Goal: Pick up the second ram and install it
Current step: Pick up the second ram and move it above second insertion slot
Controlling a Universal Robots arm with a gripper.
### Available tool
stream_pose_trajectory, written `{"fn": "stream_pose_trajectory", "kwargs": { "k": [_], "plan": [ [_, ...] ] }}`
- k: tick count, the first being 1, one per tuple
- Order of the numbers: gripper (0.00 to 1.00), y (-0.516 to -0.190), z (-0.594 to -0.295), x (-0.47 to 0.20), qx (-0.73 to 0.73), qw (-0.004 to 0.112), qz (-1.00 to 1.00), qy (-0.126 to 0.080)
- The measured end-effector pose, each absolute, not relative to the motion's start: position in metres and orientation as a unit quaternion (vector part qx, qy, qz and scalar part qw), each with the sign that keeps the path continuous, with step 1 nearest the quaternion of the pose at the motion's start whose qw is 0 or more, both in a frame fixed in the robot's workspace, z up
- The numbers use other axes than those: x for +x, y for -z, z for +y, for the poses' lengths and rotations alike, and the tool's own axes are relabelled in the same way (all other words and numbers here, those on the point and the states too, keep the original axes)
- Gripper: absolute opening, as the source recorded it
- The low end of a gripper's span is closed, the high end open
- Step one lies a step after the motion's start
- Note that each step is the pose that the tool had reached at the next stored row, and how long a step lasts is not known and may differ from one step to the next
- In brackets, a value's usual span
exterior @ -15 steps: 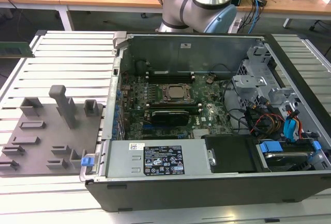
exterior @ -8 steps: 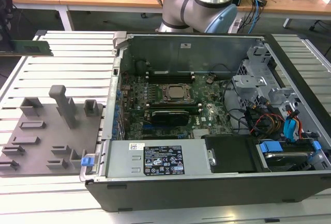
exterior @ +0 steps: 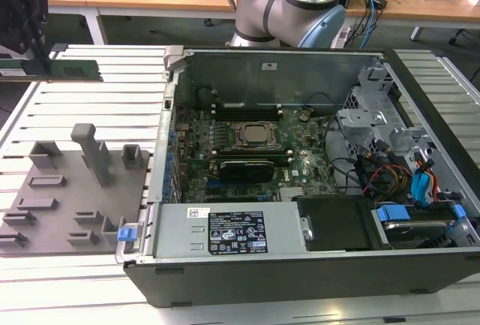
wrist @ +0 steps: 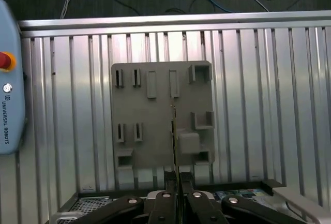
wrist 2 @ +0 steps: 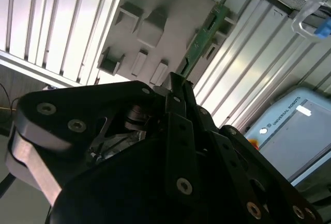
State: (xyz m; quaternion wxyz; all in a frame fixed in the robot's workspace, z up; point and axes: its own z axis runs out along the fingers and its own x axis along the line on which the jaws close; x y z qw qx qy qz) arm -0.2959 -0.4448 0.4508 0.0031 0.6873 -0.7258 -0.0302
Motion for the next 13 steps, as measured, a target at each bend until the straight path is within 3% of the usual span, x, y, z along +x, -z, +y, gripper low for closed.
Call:
{"fn": "stream_pose_trajectory", "kwargs": {
  "k": [13],
  "plan": [
    [0.14,-0.448,-0.439,-0.237,0.687,0.004,-0.726,0.031]
  ]
}}
